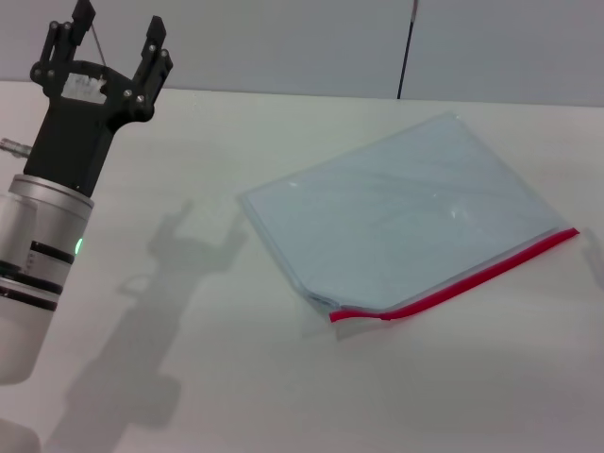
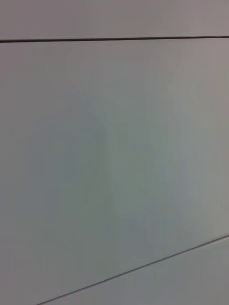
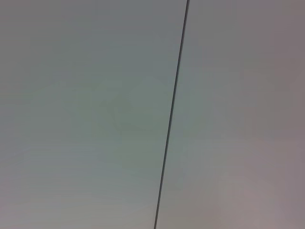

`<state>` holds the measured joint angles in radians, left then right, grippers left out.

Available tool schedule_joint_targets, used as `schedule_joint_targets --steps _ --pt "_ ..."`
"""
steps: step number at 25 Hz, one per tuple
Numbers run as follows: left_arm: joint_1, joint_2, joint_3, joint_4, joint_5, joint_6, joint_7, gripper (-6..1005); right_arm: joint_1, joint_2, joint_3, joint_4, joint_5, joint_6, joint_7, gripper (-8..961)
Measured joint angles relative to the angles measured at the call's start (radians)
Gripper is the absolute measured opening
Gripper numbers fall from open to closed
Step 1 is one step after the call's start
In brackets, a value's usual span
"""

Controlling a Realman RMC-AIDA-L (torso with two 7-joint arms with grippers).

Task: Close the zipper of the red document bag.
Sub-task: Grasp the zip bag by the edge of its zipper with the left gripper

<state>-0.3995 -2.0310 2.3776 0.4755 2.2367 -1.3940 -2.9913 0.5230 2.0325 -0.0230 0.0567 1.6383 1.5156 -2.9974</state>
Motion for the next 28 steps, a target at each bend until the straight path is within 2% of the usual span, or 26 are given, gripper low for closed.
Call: schedule_joint_targets --steps 21,26,28 --pt "-0.002 0.001 0.005 0.004 0.001 0.006 -0.001 757 0.000 0.000 0.000 0.000 0.000 0.000 0.000 621" --pt "0.004 0.022 0.043 0.088 -0.016 0.040 -0.003 756 -0.004 0.000 0.000 0.000 0.001 0.002 0.000 621" --pt "0.017 0.054 0.060 0.180 -0.034 0.096 -0.003 756 -0.004 -0.001 0.000 0.000 0.001 0.002 0.000 621"
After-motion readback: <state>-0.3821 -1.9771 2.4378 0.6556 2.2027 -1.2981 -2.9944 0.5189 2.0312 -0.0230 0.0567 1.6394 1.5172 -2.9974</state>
